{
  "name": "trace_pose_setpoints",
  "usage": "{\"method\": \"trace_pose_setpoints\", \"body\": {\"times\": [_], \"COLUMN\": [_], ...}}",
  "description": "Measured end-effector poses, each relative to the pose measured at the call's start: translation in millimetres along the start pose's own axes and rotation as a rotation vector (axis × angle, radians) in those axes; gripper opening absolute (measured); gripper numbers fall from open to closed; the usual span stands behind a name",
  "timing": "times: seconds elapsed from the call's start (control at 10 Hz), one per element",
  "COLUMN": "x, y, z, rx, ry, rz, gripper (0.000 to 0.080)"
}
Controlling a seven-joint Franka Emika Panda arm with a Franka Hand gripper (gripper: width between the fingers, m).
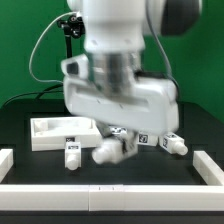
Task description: Assemble one leg
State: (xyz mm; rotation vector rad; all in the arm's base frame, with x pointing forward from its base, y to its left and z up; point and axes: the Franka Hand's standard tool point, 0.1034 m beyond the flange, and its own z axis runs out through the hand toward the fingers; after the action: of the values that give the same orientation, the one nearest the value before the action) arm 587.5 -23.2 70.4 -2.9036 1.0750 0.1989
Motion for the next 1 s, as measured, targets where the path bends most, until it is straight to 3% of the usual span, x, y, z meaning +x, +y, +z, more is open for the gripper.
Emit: {"method": "trace_pose_setpoints", "body": {"times": [0.2, 0.3, 0.4, 0.7, 0.8, 1.0], "x": [11.6, 18.4, 18.8, 18.2, 25.7, 42.2], "y": [44.5, 62.5, 58.5, 58.9, 71.4, 113.6], "z": [-39.4, -44.6, -47.2, -44.0, -34.4, -10.7], "rx": [0.017, 0.031, 0.057, 0.055, 0.051, 0.027], "ry": [0.014, 0.017, 0.007, 0.006, 0.035, 0.051], "rz": [-0.117, -0.093, -0.045, -0.059, -0.160, -0.240], "gripper": [0.0281, 0.0281, 0.0281, 0.0282, 0.0282, 0.0282]}}
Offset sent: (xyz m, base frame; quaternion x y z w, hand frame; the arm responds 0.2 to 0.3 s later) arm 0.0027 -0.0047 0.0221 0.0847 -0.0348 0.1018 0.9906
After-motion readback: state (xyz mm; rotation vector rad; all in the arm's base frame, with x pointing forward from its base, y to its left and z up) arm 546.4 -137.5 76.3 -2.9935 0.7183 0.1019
